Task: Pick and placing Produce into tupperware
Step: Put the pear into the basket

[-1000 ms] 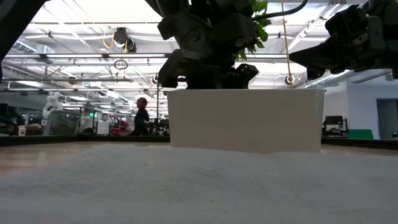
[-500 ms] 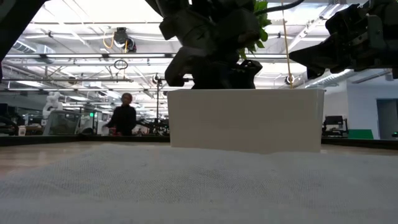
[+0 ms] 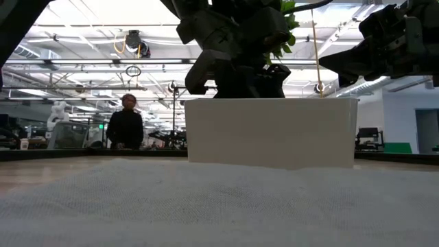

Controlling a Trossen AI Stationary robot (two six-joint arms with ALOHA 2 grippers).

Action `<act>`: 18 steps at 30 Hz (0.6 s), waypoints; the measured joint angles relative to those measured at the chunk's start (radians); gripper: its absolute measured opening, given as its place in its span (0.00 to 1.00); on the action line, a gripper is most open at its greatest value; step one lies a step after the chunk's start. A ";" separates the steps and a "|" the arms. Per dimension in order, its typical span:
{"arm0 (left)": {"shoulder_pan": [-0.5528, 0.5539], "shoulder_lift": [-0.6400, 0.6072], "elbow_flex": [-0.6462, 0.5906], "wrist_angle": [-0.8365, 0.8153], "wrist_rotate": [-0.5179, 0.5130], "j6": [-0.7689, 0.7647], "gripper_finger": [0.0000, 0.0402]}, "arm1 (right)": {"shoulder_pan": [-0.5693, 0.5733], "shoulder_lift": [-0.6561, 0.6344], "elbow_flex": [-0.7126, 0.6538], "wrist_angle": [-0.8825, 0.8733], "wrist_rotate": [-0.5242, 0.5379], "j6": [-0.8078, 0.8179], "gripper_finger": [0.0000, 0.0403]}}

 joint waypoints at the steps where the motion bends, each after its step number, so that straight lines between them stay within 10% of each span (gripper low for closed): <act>1: 0.000 0.000 0.000 0.000 0.000 -0.003 0.53 | 0.000 0.000 0.000 0.000 0.000 0.000 0.00; 18: -0.001 0.000 0.000 -0.067 -0.029 -0.069 0.53 | 0.000 0.000 0.000 -0.001 0.000 0.000 0.00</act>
